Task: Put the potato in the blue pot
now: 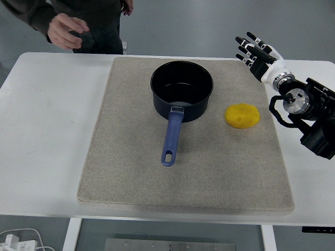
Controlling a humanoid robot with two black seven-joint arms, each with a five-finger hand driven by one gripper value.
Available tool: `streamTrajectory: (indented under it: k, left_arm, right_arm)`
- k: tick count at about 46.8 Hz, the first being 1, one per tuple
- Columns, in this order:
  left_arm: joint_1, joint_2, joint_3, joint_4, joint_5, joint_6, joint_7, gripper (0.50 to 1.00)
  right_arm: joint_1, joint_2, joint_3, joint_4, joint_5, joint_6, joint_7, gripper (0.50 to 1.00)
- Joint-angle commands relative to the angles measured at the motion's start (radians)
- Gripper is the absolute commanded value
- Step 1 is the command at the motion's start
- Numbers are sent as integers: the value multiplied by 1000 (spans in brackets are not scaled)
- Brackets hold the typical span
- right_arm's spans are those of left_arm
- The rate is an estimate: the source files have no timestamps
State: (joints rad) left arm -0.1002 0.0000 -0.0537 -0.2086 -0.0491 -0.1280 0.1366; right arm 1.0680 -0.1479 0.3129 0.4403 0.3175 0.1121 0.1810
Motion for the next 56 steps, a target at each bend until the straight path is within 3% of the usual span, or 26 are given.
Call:
streamTrajectory:
  k: [1,31,43,51,56]
  left_arm:
    - [0,0,0,-2,0,1,0,999]
    - [1,0,-2,3,-2,1,-2,999]
    - [-1,0,-2,5,-2,1,0,999]
    - [1,0,-2,6,-3,1,0,999]
    - [-1,0,-2,6,-3,1,0,999]
  right_arm:
    - [0,-2,0,0,0,0,0,928]
    - [7,5,-2,5,-11,6,5,930]
    - [6,-9,-9,5,-58,24,98,930]
    - [1,-27,-11,5,-215,23,109,928]
    - [-5,-39,-14,9,-366,29,190,928]
